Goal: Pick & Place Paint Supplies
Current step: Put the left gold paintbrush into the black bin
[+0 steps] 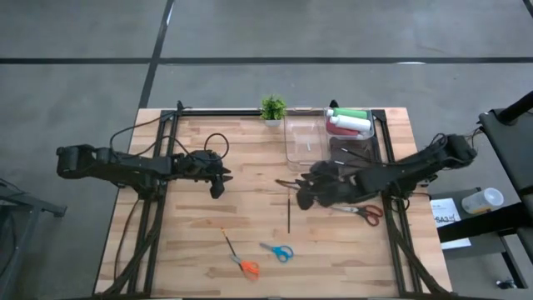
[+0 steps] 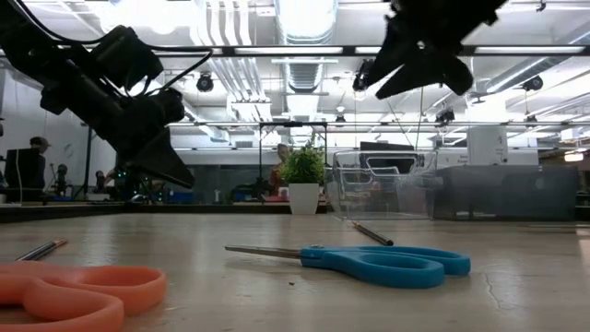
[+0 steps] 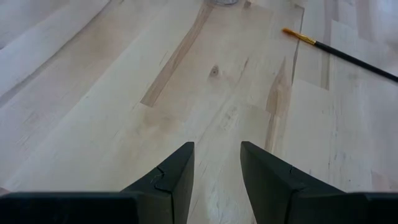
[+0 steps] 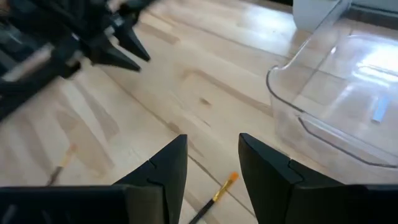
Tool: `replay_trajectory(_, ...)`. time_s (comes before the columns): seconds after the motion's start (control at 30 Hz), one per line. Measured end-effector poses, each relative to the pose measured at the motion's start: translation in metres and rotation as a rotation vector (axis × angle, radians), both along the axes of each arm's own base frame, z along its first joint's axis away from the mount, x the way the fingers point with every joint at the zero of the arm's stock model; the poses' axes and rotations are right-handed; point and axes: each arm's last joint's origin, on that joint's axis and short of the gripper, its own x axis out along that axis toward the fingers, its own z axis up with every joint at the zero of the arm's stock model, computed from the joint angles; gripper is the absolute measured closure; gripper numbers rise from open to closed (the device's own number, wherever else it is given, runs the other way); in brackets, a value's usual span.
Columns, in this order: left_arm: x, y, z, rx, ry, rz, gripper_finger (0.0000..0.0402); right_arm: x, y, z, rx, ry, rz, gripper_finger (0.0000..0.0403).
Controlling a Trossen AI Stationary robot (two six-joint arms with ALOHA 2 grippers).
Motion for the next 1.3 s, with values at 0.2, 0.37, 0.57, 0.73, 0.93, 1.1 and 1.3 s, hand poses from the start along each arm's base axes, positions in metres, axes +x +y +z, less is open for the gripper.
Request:
replay_trajectory(0.2, 0.0, 0.0, 0.0, 0.0, 0.001, 0.0, 0.0263, 0.038, 0.003, -0.002, 0.023, 0.163, -0.086, 0.0261)
replay_trajectory(0.37, 0.0, 0.0, 0.0, 0.0, 0.0, 0.0, 0.0263, 0.07, -0.002, -0.013, 0.114, 0.304, -0.149, 0.0261)
replay_trajectory(0.57, 0.0, 0.0, 0.0, 0.0, 0.001, 0.0, 0.0263, 0.098, -0.005, -0.032, 0.167, 0.434, -0.212, 0.0261)
replay_trajectory(0.73, 0.0, 0.0, 0.0, 0.0, 0.001, 0.0, 0.0263, 0.11, -0.003, -0.047, 0.172, 0.475, -0.272, 0.0261)
replay_trajectory(0.93, 0.0, 0.0, 0.0, -0.001, 0.001, 0.0, 0.0263, 0.115, -0.008, -0.066, 0.194, 0.547, -0.32, 0.0261)
replay_trajectory(1.1, 0.0, 0.0, 0.0, -0.001, 0.001, 0.0, 0.0263, 0.118, -0.012, -0.081, 0.204, 0.592, -0.338, 0.0261)
replay_trajectory(1.3, 0.0, 0.0, 0.0, -0.002, 0.0, 0.001, 0.0263, 0.12, -0.012, -0.091, 0.201, 0.615, -0.343, 0.0262)
